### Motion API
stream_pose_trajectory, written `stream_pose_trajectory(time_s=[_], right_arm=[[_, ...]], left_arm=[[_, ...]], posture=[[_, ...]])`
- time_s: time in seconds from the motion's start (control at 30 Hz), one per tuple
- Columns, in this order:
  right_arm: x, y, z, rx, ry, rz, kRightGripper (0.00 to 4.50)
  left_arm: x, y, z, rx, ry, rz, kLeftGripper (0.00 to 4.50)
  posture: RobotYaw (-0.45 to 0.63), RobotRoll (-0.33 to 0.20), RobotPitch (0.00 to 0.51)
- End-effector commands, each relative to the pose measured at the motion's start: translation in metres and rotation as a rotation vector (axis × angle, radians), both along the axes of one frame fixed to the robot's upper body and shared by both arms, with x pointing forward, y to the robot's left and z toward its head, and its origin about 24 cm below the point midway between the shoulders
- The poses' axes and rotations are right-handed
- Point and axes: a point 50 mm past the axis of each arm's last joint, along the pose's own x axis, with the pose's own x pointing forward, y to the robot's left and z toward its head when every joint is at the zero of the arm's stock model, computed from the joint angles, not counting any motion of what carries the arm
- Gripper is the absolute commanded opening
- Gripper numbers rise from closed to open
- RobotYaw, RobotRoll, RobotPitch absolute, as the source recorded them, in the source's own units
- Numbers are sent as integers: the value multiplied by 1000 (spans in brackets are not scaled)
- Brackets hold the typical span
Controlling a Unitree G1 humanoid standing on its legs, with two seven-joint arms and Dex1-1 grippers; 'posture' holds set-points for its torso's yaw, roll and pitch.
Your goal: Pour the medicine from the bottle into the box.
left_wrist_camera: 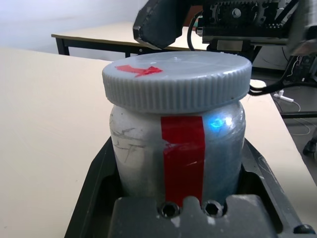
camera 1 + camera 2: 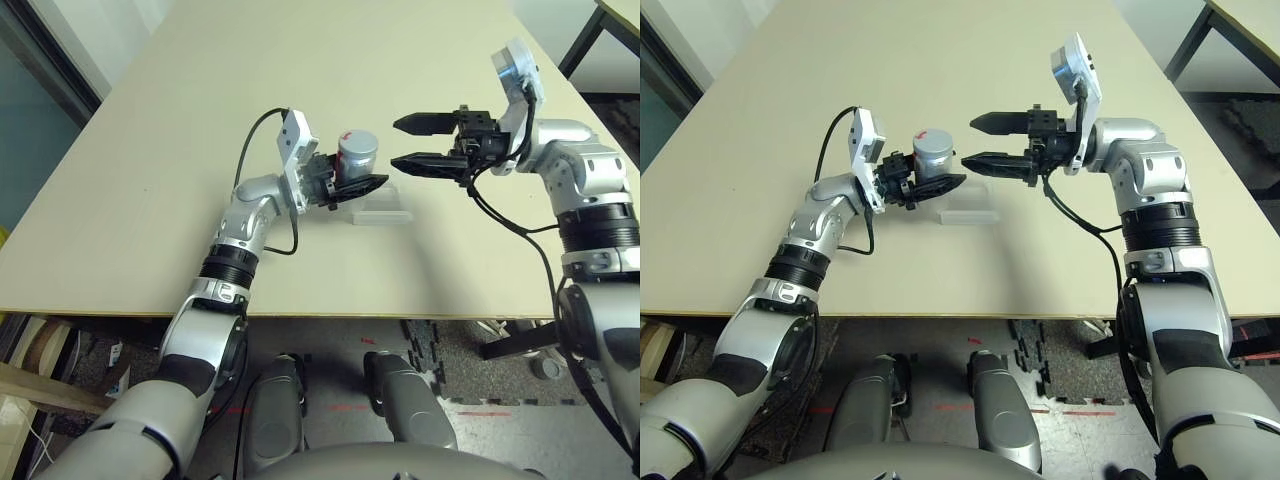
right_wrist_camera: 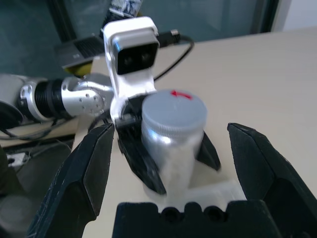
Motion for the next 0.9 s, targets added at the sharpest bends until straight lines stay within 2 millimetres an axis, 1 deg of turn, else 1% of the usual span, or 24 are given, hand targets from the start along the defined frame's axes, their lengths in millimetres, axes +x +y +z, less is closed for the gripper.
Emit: stream_pose_trajectory(time_s=[0.03,0.6,0.73,0.9], right_arm=[[-1,6,0,25,-11,7,4500],[17,41,-7,17,-37,-38,4500],[22,42,-8,9,-41,-72,4500],[26,36,-11,-10,-38,-100,4500]], left_arm=[[-1,-3,1,9,-11,-21,2604],[-4,-7,-1,5,-11,-36,2604],[-4,-7,-1,4,-13,-37,2604],[-5,-7,-1,4,-13,-34,2604]], posture=[[-236,0,135],[-220,0,141],[-217,0,140],[-215,0,137]])
